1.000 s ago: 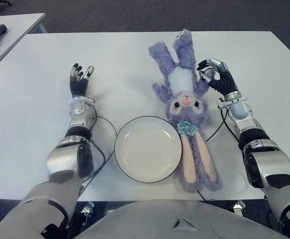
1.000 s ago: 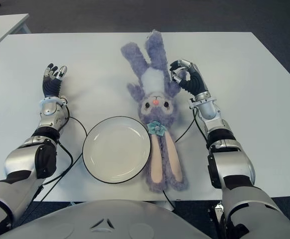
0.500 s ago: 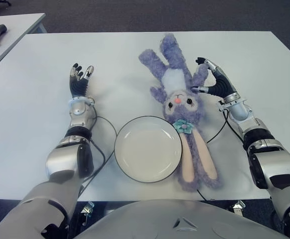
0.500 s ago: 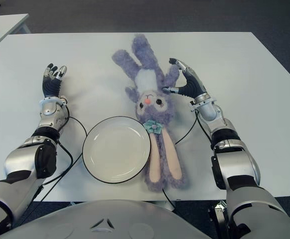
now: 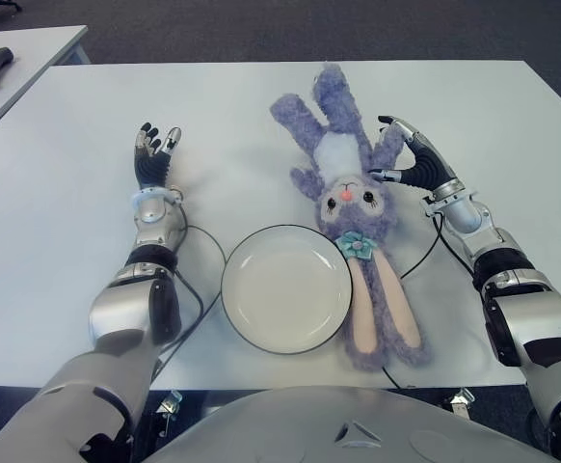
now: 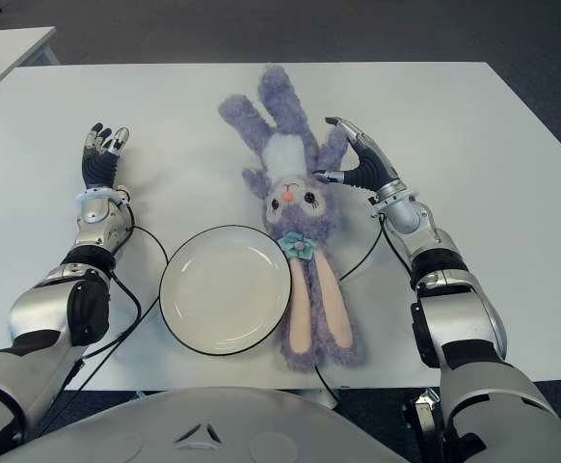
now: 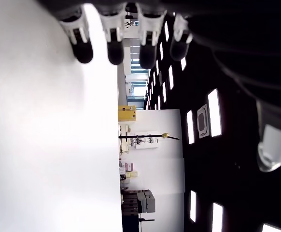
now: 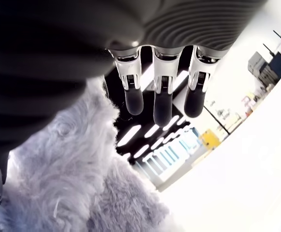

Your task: Put the doll into the plate.

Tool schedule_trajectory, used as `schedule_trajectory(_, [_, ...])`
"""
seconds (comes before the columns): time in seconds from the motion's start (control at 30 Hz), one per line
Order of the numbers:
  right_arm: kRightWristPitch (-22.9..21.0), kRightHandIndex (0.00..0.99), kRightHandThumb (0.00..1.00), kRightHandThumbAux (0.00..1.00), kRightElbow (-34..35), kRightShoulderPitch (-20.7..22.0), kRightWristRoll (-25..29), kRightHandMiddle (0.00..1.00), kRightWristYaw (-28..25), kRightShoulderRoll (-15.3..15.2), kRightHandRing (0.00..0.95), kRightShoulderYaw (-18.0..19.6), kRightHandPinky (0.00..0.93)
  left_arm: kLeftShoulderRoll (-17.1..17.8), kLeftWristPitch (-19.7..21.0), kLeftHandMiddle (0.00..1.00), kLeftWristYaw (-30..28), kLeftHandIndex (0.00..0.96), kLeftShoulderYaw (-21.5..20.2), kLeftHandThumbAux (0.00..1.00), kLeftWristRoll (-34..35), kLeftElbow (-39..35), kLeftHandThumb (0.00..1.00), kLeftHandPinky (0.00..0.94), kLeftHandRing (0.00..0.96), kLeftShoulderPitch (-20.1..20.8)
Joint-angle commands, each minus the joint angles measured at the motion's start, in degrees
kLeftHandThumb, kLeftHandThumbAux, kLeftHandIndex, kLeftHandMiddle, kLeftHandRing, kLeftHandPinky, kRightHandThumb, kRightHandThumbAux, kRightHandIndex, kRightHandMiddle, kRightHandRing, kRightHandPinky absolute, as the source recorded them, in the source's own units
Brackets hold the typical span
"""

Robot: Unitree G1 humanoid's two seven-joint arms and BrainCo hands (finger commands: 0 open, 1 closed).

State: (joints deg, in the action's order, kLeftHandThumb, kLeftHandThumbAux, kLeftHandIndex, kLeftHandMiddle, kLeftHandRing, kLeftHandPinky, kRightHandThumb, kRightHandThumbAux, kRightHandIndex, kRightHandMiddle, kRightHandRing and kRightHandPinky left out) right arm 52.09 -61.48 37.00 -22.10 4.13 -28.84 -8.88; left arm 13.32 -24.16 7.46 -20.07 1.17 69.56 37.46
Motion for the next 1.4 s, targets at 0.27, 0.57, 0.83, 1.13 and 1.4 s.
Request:
schedule_trajectory(0.27, [-3.0, 0.0, 0.184, 0.501, 2.2, -1.8, -1.1, 0.09, -2.5, -0.6, 0.177, -1.2, 0.3, -5.7, 8.0, 0.106, 0.4, 0.044, 0.0, 0.531, 0.1, 8.3, 0.0, 0.027, 0.082, -11.4])
schedule_trajectory(0.57, [-4.0, 0.007, 0.282, 0.564, 3.3, -2.2, -1.9, 0.117, -0.5, -0.6, 0.195, -1.1, 0.295, -5.8, 8.6, 0.098, 0.5, 0.04, 0.1, 0.53, 0.1, 8.4, 0.0, 0.034, 0.077, -11.2])
schedule_trajectory(0.83, [-5.6, 0.01, 0.337, 0.584, 4.3, -2.5, -2.4, 0.123, 0.5, -0.6, 0.203, -1.2, 0.301, -5.9, 8.6, 0.097, 0.5, 0.035, -0.1, 0.538, 0.2, 8.4, 0.0, 0.022, 0.076, -11.2])
schedule_trajectory(1.13, [-6.2, 0.03, 0.372, 0.592, 4.5, -2.2, -1.3, 0.135, 0.1, -0.1, 0.217, -0.8, 0.32, -5.9, 8.6, 0.101, 0.5, 0.042, 0.1, 0.536, 0.0, 8.4, 0.0, 0.048, 0.082, -11.2])
schedule_trajectory(1.4, [-7.2, 0.017, 0.286, 0.567, 6.3, -1.1, 3.6, 0.126, -4.5, 0.8, 0.22, 1.0, 0.327, -5.9, 8.8, 0.104, 0.3, 0.04, 0.0, 0.544, 0.2, 8.4, 0.0, 0.037, 0.084, -11.1])
